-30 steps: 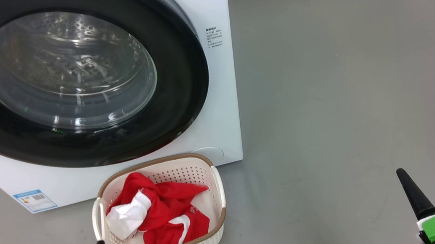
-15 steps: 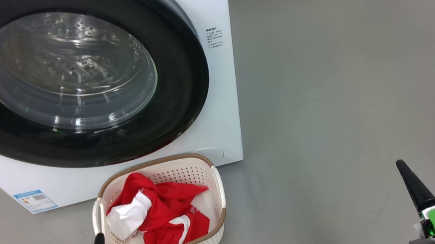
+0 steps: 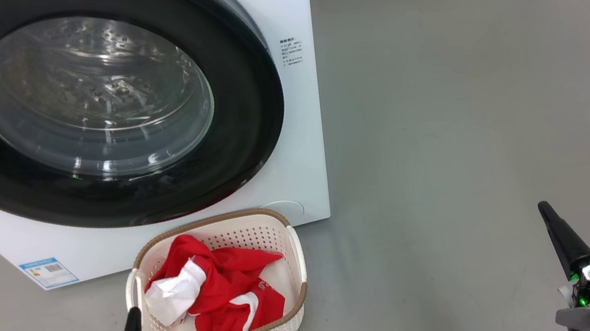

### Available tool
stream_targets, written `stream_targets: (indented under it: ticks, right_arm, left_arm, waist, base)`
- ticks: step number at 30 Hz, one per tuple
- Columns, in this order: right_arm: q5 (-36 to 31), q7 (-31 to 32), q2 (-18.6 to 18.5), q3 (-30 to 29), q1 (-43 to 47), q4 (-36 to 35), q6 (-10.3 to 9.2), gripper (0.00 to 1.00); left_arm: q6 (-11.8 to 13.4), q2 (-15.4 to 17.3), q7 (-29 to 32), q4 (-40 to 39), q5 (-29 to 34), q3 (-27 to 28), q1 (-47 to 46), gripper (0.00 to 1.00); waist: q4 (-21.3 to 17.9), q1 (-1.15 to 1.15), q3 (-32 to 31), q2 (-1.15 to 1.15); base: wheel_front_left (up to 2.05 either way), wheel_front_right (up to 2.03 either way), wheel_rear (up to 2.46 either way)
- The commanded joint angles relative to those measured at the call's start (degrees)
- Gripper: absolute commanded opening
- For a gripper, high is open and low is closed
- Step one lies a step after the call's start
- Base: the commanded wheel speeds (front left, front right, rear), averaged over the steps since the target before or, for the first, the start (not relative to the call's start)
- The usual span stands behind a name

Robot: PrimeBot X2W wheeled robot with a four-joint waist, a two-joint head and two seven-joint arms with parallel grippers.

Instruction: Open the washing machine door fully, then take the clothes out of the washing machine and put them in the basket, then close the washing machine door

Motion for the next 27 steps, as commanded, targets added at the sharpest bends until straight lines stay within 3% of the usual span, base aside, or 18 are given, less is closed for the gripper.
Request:
stream_targets:
  ticks: [1, 8, 27]
  right_arm:
    - [2.19, 0.73, -0.25, 0.65, -3.08, -2.02, -0.03, 0.00]
    - [5.31, 1.88, 0.10, 0.02, -3.73, -2.28, -0.03, 0.00]
    - [5.26, 1.93, 0.15, -0.05, -3.73, -2.27, -0.03, 0.00]
  left_arm:
    - [-0.39, 1.24, 0.85, -1.49, -2.40, 2.07, -2.77, 0.00]
    - [-0.41, 1.31, 1.95, -1.53, -6.52, 2.27, -3.42, 0.00]
    - [-0.41, 1.31, 1.94, -1.54, -6.53, 2.26, -3.42, 0.00]
  waist:
    - [0.01, 0.00, -0.02, 0.00]
    - [0.03, 0.00, -0.06, 0.00]
    - [0.03, 0.00, -0.06, 0.00]
  base:
    - [0.00, 0.00, 0.00]
    - [0.00, 0.00, 0.00]
    - [0.00, 0.00, 0.00]
